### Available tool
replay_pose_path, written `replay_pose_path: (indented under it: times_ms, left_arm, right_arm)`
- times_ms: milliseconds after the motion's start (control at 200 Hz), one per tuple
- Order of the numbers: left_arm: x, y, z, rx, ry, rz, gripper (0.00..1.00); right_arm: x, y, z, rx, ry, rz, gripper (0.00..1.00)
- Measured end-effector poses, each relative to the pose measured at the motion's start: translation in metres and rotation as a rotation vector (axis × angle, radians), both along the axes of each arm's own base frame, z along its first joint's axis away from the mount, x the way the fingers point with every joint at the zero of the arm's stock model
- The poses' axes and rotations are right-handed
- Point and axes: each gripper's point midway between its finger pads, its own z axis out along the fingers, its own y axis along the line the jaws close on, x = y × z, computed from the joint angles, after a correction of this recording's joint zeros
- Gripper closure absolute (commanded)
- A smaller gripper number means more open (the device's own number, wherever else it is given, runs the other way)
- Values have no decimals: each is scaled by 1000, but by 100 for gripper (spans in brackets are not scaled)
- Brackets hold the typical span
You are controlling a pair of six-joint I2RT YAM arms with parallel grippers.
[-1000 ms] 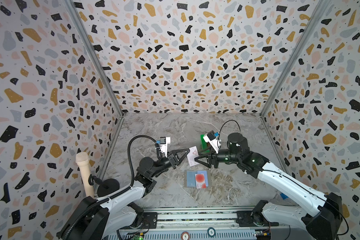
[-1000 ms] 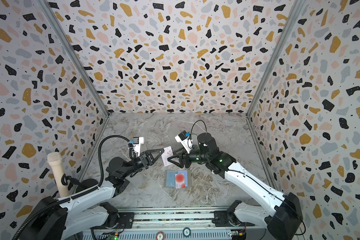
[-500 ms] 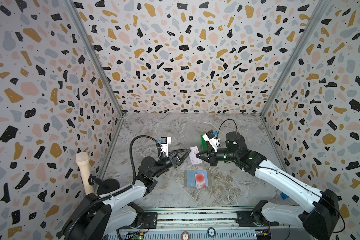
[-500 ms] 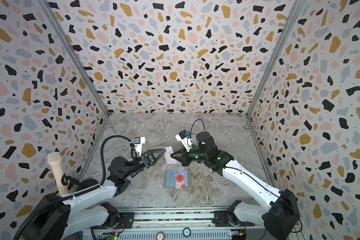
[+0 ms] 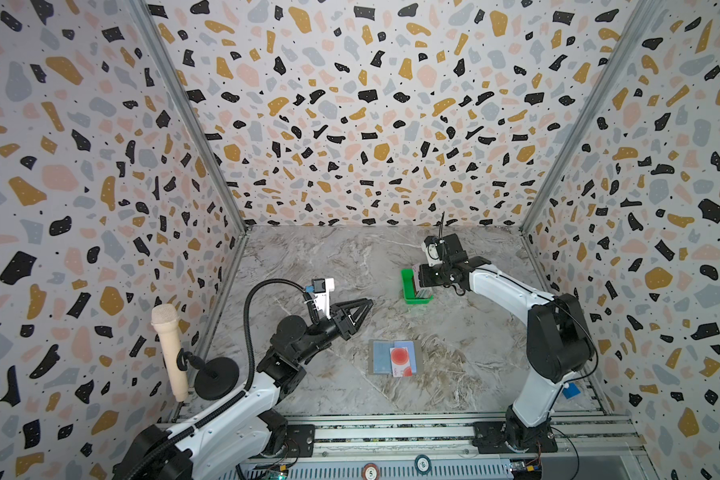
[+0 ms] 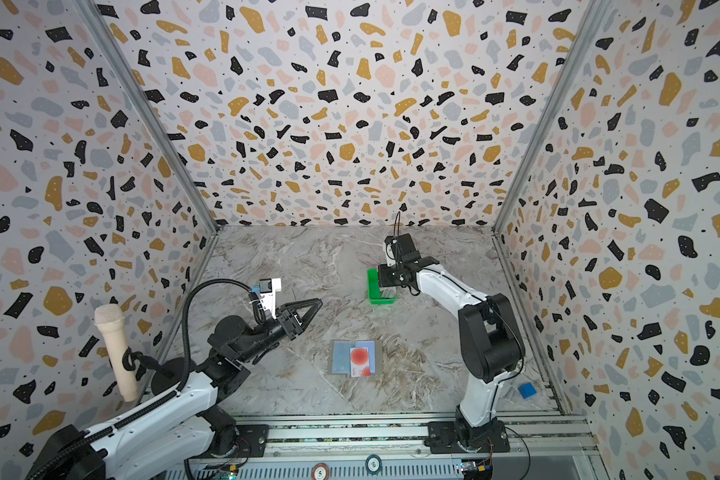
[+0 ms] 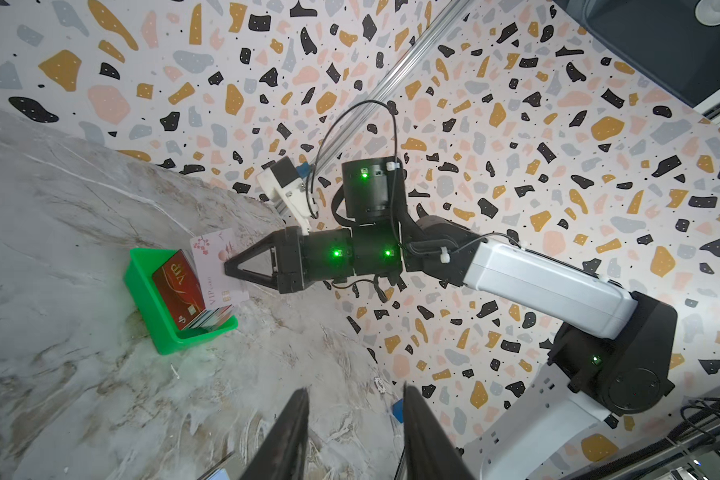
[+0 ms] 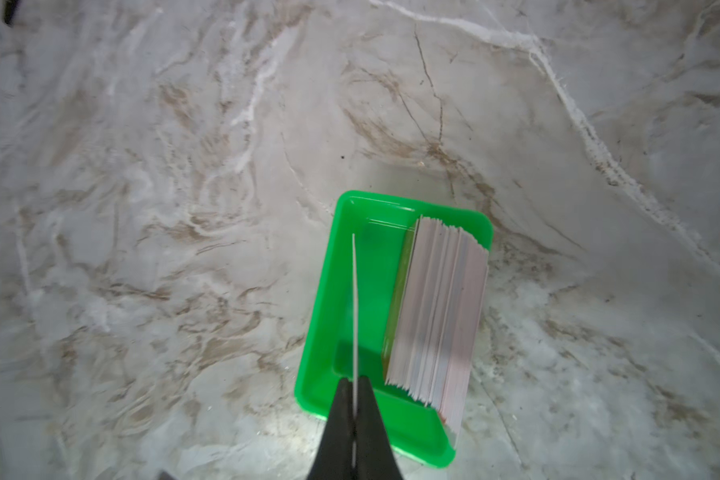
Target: Put the credit cards into the card holder
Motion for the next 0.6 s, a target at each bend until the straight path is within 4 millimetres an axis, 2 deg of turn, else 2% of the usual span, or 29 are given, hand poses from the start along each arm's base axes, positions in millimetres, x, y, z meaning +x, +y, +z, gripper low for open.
replay_pose_path:
  times_ms: [170,270,601]
  left_arm:
    - [-3,2,-19,22,34,0,60]
    - [-4,2,-22,26,41,1,60]
    - [-5,3,-20,29,32,1,60]
  right_arm:
    - [19,3,-7,-42,0,-12,100]
    - [25,8,-9,-73,-4,-14,100]
    - [18,24,-38,-186,50,8,100]
